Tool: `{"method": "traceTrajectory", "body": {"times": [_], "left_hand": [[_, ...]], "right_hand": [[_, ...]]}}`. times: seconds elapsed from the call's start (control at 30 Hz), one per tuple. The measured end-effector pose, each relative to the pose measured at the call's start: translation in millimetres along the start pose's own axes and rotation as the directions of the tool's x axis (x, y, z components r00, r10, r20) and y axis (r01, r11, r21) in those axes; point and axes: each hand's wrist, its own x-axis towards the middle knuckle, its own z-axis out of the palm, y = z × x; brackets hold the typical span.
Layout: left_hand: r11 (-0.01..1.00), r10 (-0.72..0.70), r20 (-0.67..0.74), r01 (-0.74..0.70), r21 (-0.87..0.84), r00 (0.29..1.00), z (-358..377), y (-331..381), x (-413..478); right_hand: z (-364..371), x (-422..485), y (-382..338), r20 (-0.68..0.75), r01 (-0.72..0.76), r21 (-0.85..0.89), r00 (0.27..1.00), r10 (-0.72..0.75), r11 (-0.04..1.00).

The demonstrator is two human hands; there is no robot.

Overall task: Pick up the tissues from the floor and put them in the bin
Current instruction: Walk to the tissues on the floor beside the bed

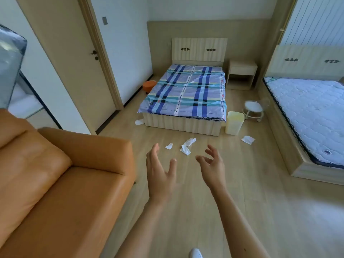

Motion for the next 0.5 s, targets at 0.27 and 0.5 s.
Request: {"method": "traceTrajectory", "body": {"times": [0.27, 0.5], "left_hand": [[0.996, -0.079, -0.106, 0.082, 0.029, 0.991, 52, -4, 104], [0.984, -0.167, -0.143, 0.174, 0.037, 0.976, 72, -34, 183]], "right_hand": [[37, 115, -15, 0.180, 0.000, -0.006, 0.984, 0.001, 1.000], [95, 194, -11, 0.282, -0.036, -0.055, 0.958, 0.050, 0.998]]}}
